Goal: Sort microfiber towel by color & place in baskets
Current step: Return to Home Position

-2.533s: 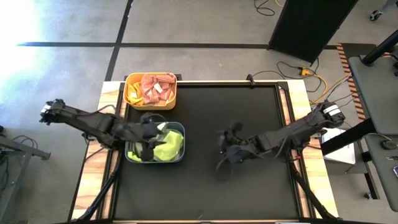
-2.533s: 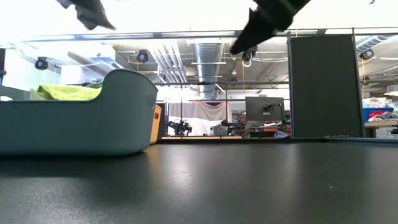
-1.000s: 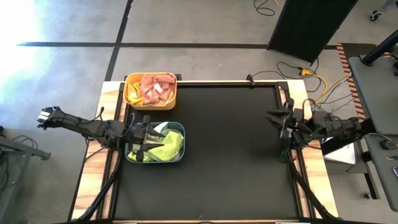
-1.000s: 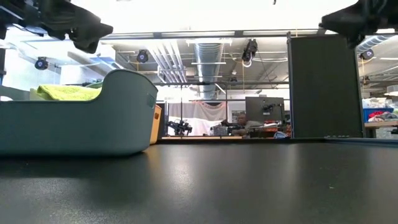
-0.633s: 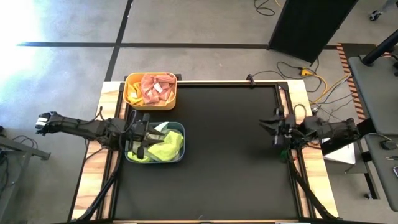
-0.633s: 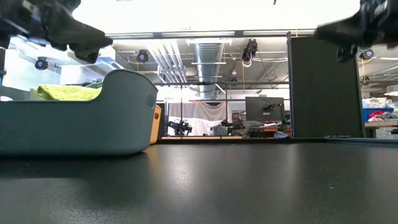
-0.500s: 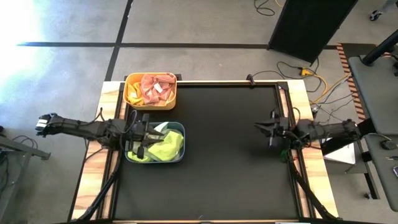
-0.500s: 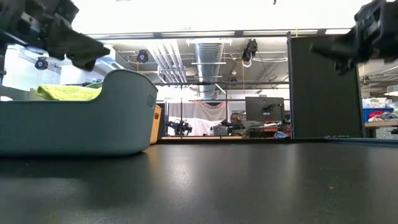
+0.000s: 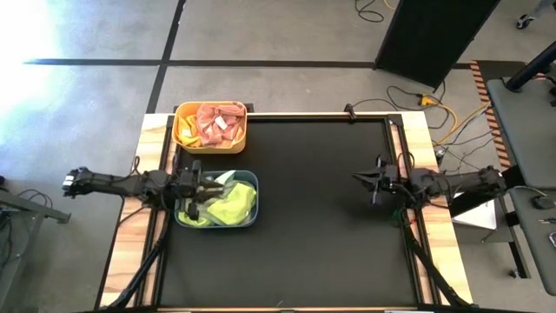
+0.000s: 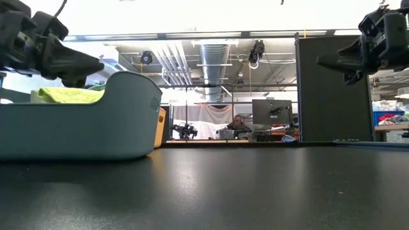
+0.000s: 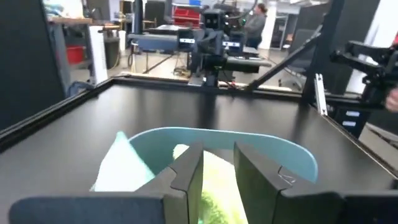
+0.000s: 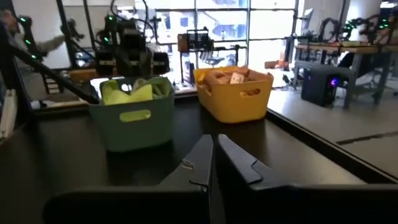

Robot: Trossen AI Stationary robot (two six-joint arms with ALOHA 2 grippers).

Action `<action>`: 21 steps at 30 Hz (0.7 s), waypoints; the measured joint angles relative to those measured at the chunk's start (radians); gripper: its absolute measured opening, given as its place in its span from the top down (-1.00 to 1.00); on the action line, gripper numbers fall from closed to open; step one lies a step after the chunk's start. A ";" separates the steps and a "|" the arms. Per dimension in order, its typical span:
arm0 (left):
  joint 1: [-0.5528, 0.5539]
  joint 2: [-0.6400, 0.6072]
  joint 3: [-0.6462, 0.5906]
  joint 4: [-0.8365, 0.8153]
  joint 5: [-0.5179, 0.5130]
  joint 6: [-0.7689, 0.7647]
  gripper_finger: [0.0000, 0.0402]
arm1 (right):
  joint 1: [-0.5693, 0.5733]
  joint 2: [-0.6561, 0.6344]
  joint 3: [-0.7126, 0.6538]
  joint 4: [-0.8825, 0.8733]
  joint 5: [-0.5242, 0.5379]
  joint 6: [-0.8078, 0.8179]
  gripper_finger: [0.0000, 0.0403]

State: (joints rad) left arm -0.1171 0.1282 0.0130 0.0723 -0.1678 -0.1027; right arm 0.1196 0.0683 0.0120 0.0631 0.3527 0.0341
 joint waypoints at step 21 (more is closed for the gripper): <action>0.000 -0.097 0.002 -0.054 0.105 0.095 0.63 | 0.000 0.215 -0.001 0.032 0.014 0.096 0.94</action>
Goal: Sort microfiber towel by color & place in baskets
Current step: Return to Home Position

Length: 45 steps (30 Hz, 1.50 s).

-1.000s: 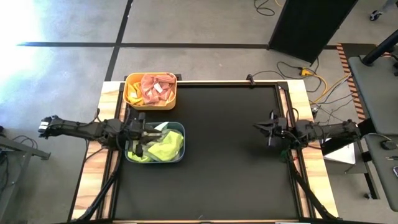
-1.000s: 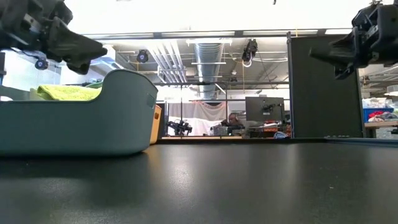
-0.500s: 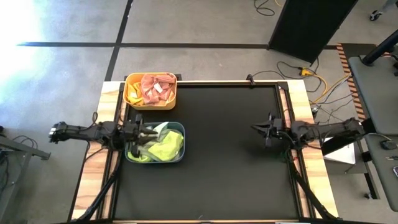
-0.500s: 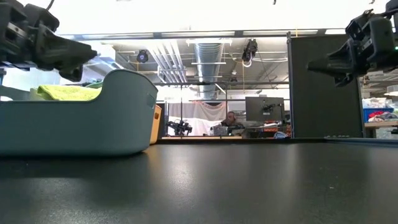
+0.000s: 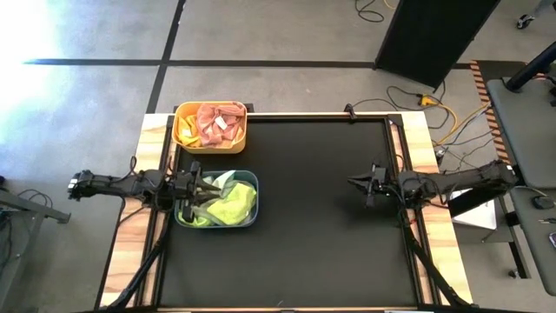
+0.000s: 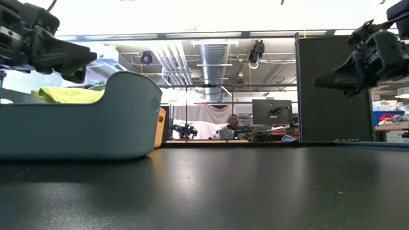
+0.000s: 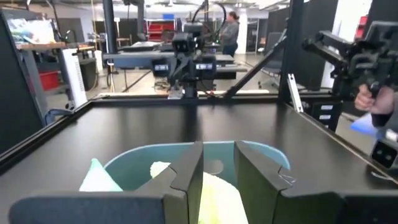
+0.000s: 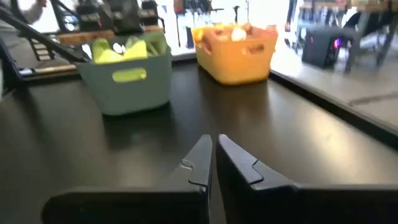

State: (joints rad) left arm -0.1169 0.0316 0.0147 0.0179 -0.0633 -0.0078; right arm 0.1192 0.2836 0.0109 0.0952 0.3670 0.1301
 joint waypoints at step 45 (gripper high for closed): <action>0.000 0.113 0.022 0.003 -0.005 -0.001 0.62 | -0.061 -0.283 0.000 -0.069 -0.256 -0.138 0.94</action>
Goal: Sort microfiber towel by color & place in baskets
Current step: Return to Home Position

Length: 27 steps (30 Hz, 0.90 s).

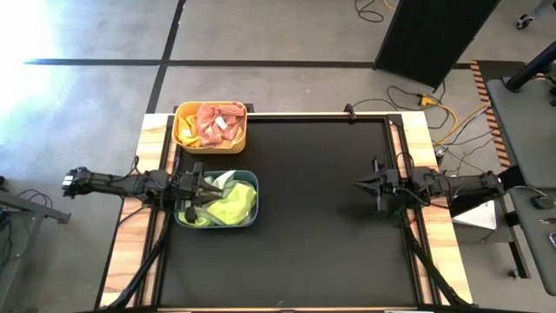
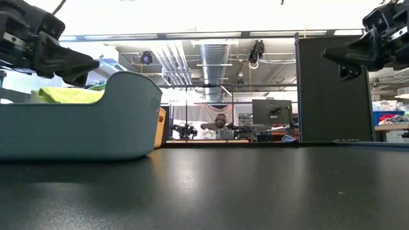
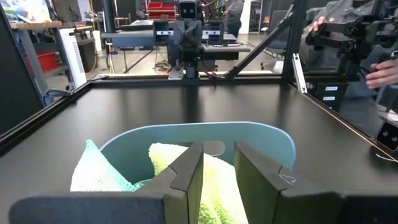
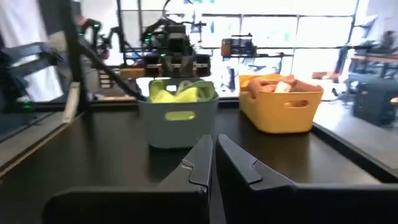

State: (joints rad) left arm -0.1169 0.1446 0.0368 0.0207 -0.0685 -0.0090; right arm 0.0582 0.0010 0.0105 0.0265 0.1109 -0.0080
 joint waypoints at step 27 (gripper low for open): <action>0.000 0.056 0.000 0.001 0.000 0.000 0.62 | 0.000 0.027 0.009 -0.015 -0.085 0.121 0.94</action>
